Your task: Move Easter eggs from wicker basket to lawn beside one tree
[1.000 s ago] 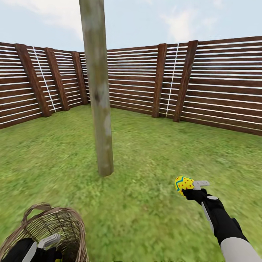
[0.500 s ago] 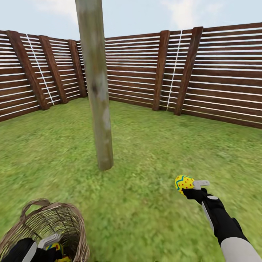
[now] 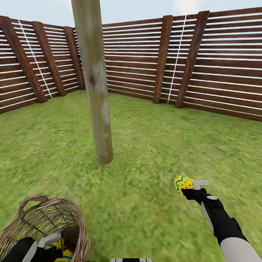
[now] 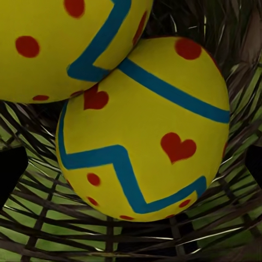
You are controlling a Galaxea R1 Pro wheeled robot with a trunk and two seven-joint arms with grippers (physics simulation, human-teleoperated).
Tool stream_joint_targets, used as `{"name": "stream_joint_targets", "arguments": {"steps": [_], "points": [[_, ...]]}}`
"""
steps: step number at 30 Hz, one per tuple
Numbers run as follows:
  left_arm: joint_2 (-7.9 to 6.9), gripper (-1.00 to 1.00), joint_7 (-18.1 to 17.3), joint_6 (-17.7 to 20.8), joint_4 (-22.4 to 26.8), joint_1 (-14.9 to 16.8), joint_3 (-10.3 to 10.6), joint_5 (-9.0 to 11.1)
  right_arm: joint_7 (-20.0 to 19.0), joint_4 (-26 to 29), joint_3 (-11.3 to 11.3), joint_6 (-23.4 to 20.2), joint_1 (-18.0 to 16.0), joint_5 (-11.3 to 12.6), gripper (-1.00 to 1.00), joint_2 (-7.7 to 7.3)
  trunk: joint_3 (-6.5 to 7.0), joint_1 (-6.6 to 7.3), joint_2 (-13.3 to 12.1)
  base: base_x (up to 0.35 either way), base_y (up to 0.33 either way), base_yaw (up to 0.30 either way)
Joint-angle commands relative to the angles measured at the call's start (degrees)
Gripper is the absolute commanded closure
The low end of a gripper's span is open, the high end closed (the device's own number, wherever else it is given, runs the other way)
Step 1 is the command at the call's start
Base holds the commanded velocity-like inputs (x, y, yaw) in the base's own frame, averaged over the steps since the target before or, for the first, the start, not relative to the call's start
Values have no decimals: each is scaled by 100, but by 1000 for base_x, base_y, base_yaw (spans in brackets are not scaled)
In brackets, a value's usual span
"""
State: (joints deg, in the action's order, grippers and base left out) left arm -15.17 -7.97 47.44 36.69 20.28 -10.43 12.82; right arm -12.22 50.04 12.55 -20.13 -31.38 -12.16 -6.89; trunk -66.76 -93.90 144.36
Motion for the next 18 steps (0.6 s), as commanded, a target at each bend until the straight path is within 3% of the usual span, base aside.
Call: {"name": "stream_joint_targets", "arguments": {"steps": [1, 7, 18], "points": [[4, -100, -29, 27, 5, 2, -15, -17, -52, 7, 19, -24, -1, -59, 100, 3, -28, -1, 4, 0, 0, 0], [36, -100, -29, 20, 5, 2, -11, -16, -52, 6, 18, -21, -1, -60, 100, 3, -161, -17, 12, 0, 0, 0], [118, -100, -27, -5, -4, 2, -5, -25, -50, -21, 10, -17, -1, -67, 100, 38, -205, -22, 14, 92, 0, 0]]}}
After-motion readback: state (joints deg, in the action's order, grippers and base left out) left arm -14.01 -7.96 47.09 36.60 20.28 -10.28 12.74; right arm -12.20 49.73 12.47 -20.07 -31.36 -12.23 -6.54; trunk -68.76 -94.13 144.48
